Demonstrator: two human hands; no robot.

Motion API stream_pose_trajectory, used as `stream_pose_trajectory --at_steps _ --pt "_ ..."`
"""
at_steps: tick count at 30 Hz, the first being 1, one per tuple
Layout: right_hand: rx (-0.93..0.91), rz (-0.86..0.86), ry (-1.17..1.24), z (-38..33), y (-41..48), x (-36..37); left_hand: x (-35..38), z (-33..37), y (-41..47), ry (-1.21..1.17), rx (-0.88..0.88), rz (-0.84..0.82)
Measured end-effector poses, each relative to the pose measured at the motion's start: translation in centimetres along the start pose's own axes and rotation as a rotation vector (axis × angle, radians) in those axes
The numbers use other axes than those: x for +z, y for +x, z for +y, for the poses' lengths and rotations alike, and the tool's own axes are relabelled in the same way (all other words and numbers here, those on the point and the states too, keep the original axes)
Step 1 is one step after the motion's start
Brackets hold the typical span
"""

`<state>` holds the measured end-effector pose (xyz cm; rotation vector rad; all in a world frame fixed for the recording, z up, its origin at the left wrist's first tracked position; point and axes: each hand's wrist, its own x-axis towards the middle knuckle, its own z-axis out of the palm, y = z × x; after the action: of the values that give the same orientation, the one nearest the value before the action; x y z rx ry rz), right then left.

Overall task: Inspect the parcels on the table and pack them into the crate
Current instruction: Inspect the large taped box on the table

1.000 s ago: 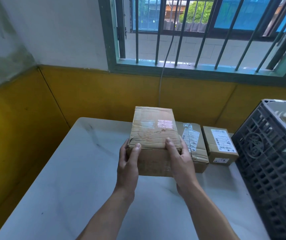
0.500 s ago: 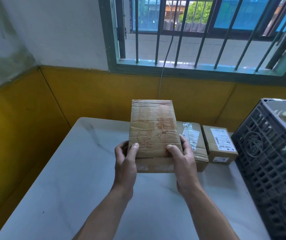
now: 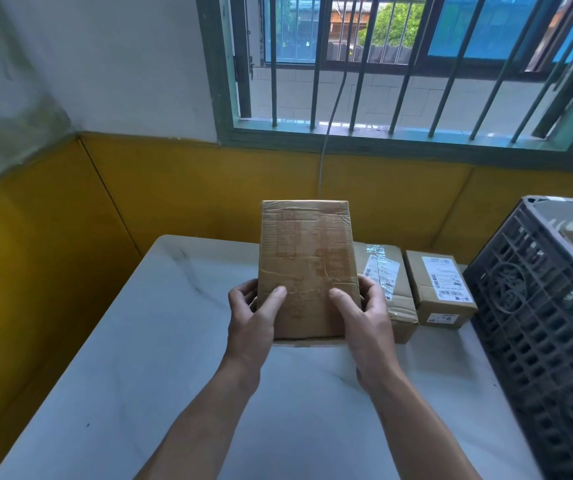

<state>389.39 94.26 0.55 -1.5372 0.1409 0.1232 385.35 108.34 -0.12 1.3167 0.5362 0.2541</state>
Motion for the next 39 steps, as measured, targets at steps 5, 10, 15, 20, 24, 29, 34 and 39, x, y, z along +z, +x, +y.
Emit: stream_pose_trajectory --at_steps 5,10,15,20,24,29,34,39 --pt "-0.027 0.024 -0.002 0.0 0.2 0.2 -0.1 -0.1 -0.1 0.024 0.021 -0.008" --pt "-0.020 -0.023 -0.026 -0.1 -0.1 0.3 -0.2 -0.1 -0.1 0.053 0.020 -0.013" --pt "-0.038 0.024 -0.038 0.5 0.2 0.3 0.0 -0.1 0.0 0.126 0.036 -0.001" --pt "-0.039 0.007 -0.039 0.9 0.4 0.0 -0.2 -0.2 0.2 0.077 -0.004 0.008" --pt "-0.050 -0.012 -0.066 0.7 0.4 0.1 0.0 -0.1 0.2 0.100 0.044 -0.006" --pt "-0.032 -0.018 -0.101 0.7 0.7 0.0 0.0 0.0 0.4 0.118 0.029 0.025" --pt "-0.049 0.034 -0.118 1.3 0.9 0.0 0.1 0.1 0.6 0.092 0.003 0.039" --pt "-0.062 0.008 -0.105 0.8 0.9 0.1 0.5 0.3 0.5 0.097 0.039 0.031"
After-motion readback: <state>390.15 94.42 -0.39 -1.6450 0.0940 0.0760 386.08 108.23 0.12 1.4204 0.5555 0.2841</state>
